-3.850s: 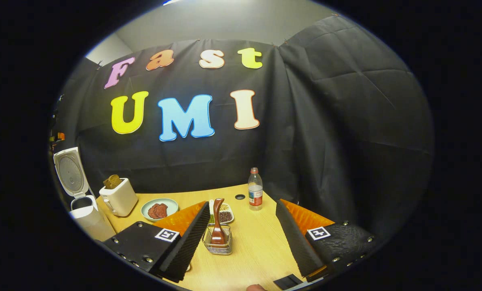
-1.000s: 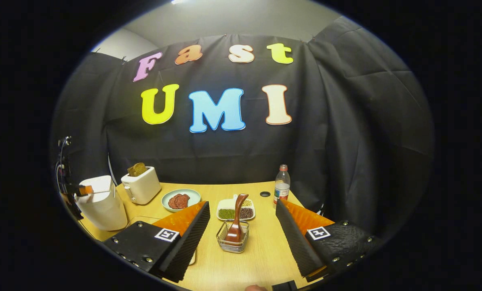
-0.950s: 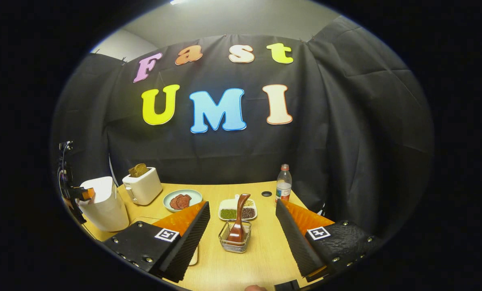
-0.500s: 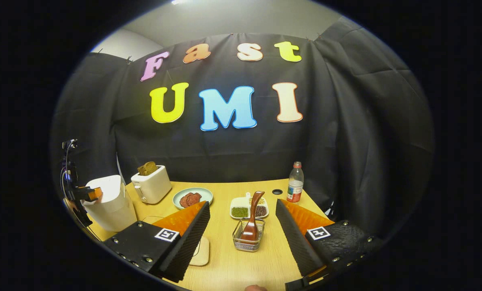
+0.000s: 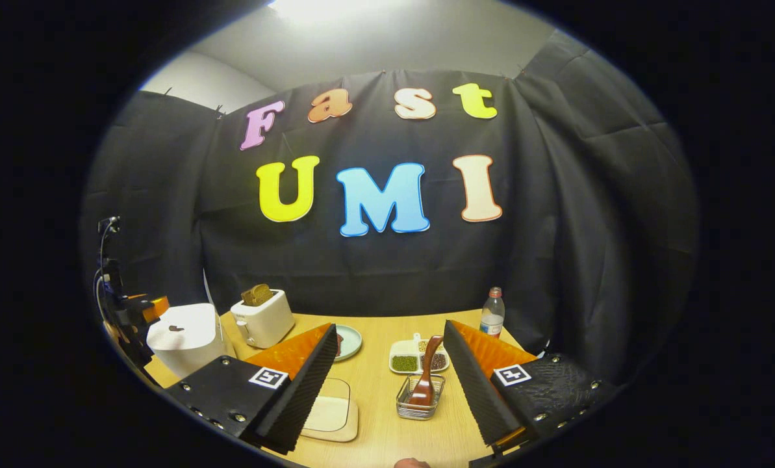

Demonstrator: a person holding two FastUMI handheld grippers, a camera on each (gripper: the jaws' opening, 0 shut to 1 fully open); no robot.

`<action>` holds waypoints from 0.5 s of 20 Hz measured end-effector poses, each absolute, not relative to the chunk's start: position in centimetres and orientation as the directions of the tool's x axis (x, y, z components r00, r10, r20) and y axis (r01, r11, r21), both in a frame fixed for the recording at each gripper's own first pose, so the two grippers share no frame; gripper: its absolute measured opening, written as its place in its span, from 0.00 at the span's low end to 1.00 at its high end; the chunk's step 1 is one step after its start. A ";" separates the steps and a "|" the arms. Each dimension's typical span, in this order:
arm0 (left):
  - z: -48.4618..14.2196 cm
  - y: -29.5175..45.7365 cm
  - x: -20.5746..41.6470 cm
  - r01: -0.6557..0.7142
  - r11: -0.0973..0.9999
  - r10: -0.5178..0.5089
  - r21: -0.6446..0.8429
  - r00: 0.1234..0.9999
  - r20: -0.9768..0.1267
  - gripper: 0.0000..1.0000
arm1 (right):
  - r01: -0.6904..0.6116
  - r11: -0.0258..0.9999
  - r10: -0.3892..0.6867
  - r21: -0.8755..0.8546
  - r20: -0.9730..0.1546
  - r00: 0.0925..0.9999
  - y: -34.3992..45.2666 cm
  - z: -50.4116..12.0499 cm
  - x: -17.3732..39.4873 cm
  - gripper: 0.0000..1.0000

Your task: Close the left gripper, press the button to open the rice cooker; take a wooden spoon from the chopstick holder with the right hand, scoop a spoonful of rice and pour it into the rice cooker, then put the wooden spoon back into the chopstick holder.

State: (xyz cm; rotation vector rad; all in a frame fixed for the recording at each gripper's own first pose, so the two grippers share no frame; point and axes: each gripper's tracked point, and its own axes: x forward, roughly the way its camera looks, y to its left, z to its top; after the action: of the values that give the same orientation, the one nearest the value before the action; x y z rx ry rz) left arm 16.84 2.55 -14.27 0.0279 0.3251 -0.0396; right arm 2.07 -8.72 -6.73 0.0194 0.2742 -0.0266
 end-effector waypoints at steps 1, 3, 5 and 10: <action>-12.5 2.4 16.3 0.053 0.998 -0.044 0.020 0.953 -0.300 0.93 | 0.032 0.999 -0.029 0.010 -0.261 0.965 -8.6 -6.0 2.1 0.99; -9.4 1.6 15.2 0.080 0.997 -0.073 0.016 0.963 -0.258 0.92 | 0.041 0.999 -0.042 -0.008 -0.232 0.972 -8.4 -4.4 2.1 0.99; -6.9 1.0 13.7 0.110 0.994 -0.103 0.021 0.970 -0.221 0.96 | 0.048 0.998 -0.053 -0.028 -0.202 0.978 -8.3 -2.8 1.9 0.99; -3.2 -0.6 9.6 0.169 0.985 -0.163 0.022 0.970 -0.180 0.92 | 0.057 0.991 -0.070 -0.118 -0.112 0.991 -8.3 0.3 0.8 0.99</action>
State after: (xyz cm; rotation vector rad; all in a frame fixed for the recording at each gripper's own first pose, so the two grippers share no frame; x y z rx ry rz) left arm 9.65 -0.56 -3.18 0.0370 0.1786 -0.1676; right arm 0.80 -8.27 0.31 -0.1146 0.1158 -0.0639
